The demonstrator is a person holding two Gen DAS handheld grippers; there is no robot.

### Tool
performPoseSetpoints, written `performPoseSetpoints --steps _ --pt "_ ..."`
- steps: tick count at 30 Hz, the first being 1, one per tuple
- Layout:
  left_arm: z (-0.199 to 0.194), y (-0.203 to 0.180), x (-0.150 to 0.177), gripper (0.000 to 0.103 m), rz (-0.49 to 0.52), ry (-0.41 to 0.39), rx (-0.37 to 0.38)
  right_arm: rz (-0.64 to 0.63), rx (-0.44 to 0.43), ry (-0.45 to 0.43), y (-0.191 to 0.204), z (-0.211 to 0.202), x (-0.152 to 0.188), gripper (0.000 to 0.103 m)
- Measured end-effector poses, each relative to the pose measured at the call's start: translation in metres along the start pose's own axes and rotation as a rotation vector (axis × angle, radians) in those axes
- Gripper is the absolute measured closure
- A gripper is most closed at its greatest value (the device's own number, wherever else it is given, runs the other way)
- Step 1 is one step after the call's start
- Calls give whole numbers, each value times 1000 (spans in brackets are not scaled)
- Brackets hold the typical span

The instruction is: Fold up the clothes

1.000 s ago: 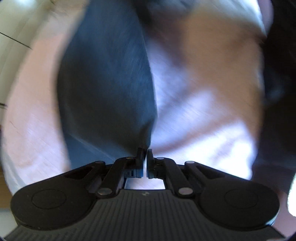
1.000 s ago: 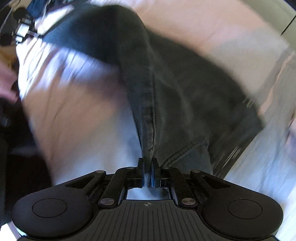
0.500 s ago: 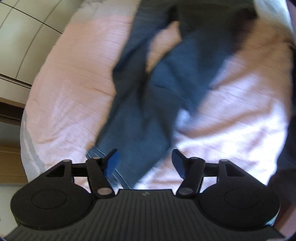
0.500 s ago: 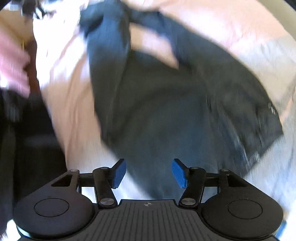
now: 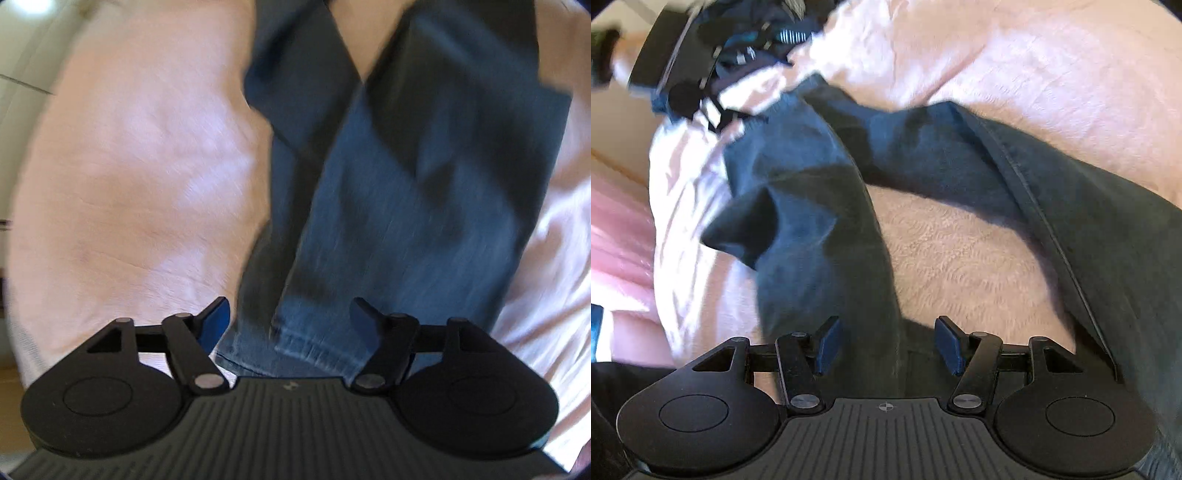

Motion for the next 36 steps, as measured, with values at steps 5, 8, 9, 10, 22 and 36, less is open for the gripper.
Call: performPoseSetpoints --steps 5,8,9,10,22,36 --pt "28 3 4 72 57 -1 154 38 -26 66 -6 26 0 44" --pt "18 0 8 92 59 -37 137 113 -41 52 -7 24 -3 84" --pt "12 0 10 93 62 -54 121 91 -36 35 2 14 -8 91" --pt "0 1 13 94 59 -76 105 65 -29 17 11 4 -12 92" --pt "-186 -28 113 94 -86 -66 -328 -323 7 -116 156 -64 -32 97" --pt "-137 -192 174 80 -341 236 -21 -320 -34 67 204 -1 70 49"
Point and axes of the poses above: each gripper's, at about its wrist camera, not at the fingertips, and z roughly the way its jaws point, y to its left, x to its underside, the point moved 8 cm from there along z, roughly the way its jaws point, and after that the axes turned 4 degrees about -z, right-handed, at the moved point
